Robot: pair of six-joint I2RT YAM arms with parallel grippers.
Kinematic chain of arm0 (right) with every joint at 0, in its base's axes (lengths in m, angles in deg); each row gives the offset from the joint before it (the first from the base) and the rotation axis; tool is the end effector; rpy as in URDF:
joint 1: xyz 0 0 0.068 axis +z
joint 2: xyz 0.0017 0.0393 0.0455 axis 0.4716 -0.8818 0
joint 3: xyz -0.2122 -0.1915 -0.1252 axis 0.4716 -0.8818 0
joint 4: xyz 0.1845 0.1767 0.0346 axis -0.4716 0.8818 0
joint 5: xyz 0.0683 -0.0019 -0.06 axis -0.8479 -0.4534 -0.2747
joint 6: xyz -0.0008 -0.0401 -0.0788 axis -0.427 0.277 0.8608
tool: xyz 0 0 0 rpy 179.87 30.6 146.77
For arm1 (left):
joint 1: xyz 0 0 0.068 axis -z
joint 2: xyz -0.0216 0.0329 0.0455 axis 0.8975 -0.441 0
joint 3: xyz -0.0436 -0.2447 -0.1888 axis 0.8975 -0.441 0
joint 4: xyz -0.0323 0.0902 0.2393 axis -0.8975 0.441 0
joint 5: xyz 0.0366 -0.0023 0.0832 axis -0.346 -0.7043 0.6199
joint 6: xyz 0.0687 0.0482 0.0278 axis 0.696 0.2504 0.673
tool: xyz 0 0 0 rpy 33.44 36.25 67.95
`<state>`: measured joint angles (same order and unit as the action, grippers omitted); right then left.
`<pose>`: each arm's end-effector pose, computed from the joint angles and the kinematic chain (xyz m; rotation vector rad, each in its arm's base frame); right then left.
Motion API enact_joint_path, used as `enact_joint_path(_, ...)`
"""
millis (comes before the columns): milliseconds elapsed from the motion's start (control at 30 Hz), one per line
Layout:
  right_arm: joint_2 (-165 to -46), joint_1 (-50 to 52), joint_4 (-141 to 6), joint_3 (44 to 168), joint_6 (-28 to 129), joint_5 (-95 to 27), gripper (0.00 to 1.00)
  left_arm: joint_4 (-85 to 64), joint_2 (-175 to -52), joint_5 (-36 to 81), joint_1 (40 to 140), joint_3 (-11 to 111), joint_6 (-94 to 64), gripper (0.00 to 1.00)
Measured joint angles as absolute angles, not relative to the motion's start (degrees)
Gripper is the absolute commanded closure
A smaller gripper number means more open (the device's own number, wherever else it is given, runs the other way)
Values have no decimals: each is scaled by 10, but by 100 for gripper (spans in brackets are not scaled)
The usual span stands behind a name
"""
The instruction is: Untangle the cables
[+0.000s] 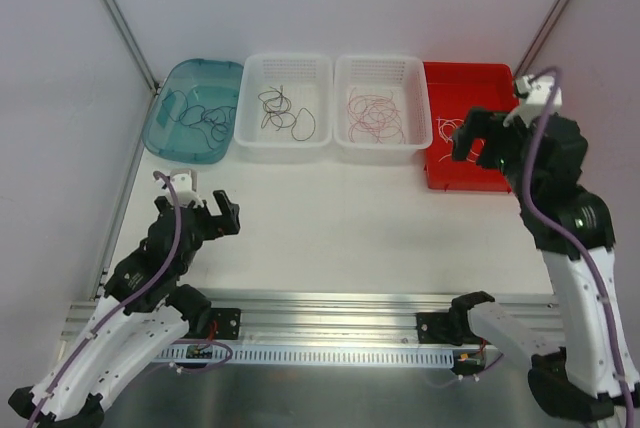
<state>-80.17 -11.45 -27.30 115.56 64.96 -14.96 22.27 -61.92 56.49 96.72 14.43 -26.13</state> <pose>0.1749 0.0361 0.5065 -0.2252 1.7510 -0.0600 0.1026 -0.0260 0.3030 -0.1308 1.8571 -0.2479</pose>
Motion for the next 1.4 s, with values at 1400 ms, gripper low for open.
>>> enact_joint_path(1400, -246, -114, -129, 849, 675, -48, 3, 400, -384, 566, 967, 165, -374, 1)
